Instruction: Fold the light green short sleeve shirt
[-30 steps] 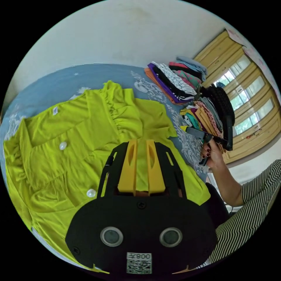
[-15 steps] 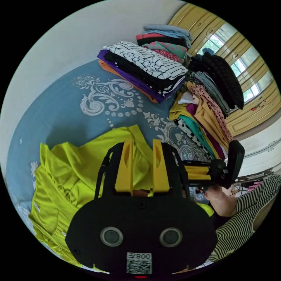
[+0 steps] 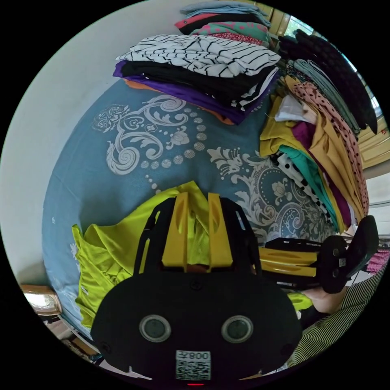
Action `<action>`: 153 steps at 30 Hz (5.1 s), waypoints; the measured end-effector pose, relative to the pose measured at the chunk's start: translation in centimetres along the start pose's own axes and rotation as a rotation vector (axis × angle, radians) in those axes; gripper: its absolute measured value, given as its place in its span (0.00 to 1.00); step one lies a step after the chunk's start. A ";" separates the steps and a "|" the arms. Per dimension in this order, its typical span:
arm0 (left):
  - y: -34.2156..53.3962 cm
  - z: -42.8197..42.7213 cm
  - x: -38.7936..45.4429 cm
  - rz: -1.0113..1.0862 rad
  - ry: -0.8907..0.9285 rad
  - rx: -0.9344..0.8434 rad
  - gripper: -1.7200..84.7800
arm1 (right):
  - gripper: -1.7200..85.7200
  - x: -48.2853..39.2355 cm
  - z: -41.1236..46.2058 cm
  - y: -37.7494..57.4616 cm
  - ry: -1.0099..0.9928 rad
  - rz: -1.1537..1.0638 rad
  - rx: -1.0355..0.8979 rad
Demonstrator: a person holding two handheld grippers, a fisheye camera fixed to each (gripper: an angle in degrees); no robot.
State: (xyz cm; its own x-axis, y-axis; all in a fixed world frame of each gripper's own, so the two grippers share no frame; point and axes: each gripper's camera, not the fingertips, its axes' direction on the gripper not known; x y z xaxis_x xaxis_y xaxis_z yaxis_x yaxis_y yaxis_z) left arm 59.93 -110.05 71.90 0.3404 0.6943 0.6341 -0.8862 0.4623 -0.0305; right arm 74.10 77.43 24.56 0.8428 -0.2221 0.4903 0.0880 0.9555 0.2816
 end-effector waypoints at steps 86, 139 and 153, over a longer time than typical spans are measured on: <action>19.9 -19.5 -26.1 -0.399 0.373 0.278 0.02 | 0.02 -10.2 10.0 -7.5 -0.096 -0.197 -0.126; 80.7 -71.9 -21.8 -1.101 0.408 0.652 0.06 | 0.02 -29.8 -1.6 -12.5 -0.202 -0.262 -0.108; 105.4 -80.5 -30.3 -1.517 0.497 1.016 0.10 | 0.03 -63.5 9.3 -16.1 -0.215 -0.639 -0.439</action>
State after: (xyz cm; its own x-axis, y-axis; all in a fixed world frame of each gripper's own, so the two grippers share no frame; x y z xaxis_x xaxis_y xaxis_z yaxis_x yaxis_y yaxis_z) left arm -18.49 -37.96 -12.74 0.7874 0.2280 -0.5728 0.4490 0.4246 0.7862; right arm 14.24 74.37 -3.45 0.4420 -0.7419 0.5042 0.7571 0.6100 0.2338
